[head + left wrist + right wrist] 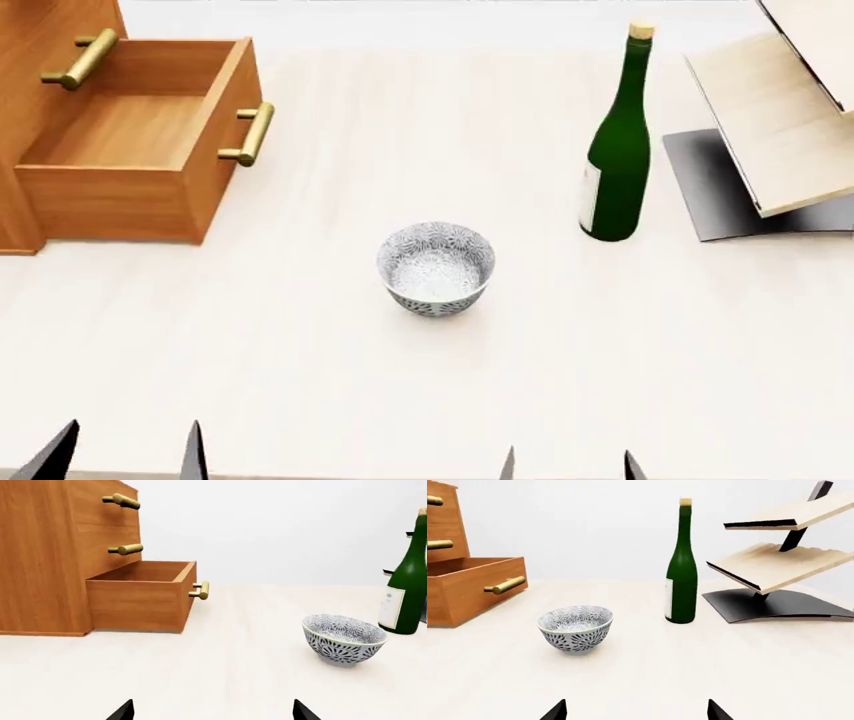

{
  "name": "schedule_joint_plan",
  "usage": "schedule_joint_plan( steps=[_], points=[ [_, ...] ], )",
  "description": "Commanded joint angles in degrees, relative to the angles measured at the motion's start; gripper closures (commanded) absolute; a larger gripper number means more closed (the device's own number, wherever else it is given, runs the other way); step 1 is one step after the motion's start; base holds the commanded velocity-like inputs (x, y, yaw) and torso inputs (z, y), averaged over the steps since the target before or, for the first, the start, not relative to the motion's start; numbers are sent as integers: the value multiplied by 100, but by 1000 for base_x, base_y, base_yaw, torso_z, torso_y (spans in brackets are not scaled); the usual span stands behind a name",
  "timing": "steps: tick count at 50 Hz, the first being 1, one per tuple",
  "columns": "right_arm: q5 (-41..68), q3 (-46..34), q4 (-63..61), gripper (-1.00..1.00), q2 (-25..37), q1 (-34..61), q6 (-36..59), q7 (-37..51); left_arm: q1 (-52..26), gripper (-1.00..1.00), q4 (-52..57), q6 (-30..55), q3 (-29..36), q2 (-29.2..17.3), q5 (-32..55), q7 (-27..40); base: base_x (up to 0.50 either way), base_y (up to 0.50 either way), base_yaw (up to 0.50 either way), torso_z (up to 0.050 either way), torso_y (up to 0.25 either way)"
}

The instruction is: Put the bowl on top of the cabinet.

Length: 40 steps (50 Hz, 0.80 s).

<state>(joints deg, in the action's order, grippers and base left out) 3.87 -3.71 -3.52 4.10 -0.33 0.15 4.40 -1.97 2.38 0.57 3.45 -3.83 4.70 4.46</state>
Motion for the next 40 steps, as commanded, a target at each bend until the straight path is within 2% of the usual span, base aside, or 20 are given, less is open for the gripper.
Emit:
schedule_joint_plan(
  steps=[1, 5, 8, 9, 15, 25, 40],
  points=[
    [295, 33, -1423, -100, 289, -78, 654, 74, -284, -100, 1105, 651, -17, -246, 431, 9, 500, 0, 0, 0, 0],
    [422, 122, -2136, -100, 403, -15, 1245, 180, -479, -100, 1768, 1452, -105, -375, 696, 95, 500, 0, 0, 0, 0],
    [456, 128, -2268, -100, 435, -12, 1344, 207, -495, -100, 1902, 1563, -124, -405, 769, 120, 500, 0, 0, 0, 0],
    [456, 161, -2672, -100, 514, 2, 1558, 244, -585, -100, 2366, 2058, -244, -477, 1044, 160, 500, 0, 0, 0, 0],
    [575, 305, -3256, -100, 623, 72, 1992, 359, -702, -100, 2946, 2522, -404, -592, 1337, 264, 500, 0, 0, 0, 0],
    [764, 416, -3763, -100, 763, 159, 2339, 473, -825, -100, 3298, 2797, -499, -724, 1543, 332, 500, 0, 0, 0, 0],
    [900, 476, -4071, -100, 913, 145, 2430, 586, -817, -100, 3353, 2769, -471, -801, 1593, 362, 500, 0, 0, 0, 0]
  ],
)
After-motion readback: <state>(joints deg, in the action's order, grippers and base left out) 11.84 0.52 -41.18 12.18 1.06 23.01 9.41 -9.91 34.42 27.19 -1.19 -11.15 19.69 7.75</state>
